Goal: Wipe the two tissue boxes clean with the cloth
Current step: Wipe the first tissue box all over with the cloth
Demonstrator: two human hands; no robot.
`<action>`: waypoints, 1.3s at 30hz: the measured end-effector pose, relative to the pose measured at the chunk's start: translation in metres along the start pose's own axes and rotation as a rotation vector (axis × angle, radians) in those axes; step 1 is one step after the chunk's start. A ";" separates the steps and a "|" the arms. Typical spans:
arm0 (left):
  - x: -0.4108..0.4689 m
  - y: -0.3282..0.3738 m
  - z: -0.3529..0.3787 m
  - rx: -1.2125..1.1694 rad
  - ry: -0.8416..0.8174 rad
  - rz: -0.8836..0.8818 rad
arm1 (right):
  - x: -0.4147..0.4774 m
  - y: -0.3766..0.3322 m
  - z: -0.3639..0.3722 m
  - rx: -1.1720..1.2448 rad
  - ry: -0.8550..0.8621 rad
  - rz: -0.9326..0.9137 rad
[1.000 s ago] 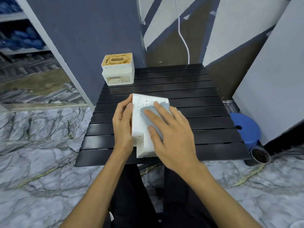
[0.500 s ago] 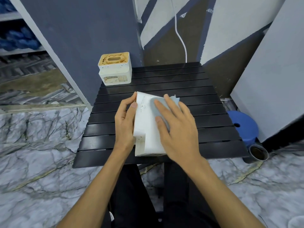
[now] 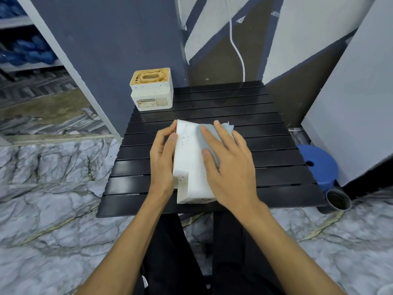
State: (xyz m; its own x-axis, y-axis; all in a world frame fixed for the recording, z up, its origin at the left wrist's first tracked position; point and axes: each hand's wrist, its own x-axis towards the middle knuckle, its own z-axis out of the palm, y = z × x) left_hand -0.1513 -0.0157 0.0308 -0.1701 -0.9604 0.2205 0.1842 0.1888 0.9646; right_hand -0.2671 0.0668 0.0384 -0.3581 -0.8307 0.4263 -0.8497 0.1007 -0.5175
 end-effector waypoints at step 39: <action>-0.009 0.005 0.010 -0.007 -0.061 0.008 | -0.002 -0.003 -0.011 -0.115 -0.014 -0.119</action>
State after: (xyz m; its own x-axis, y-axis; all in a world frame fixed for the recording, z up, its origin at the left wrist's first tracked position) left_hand -0.1587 -0.0036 0.0355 -0.2276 -0.9444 0.2373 0.1931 0.1951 0.9616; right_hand -0.2678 0.0743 0.0476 -0.2477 -0.8477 0.4690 -0.9249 0.0627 -0.3750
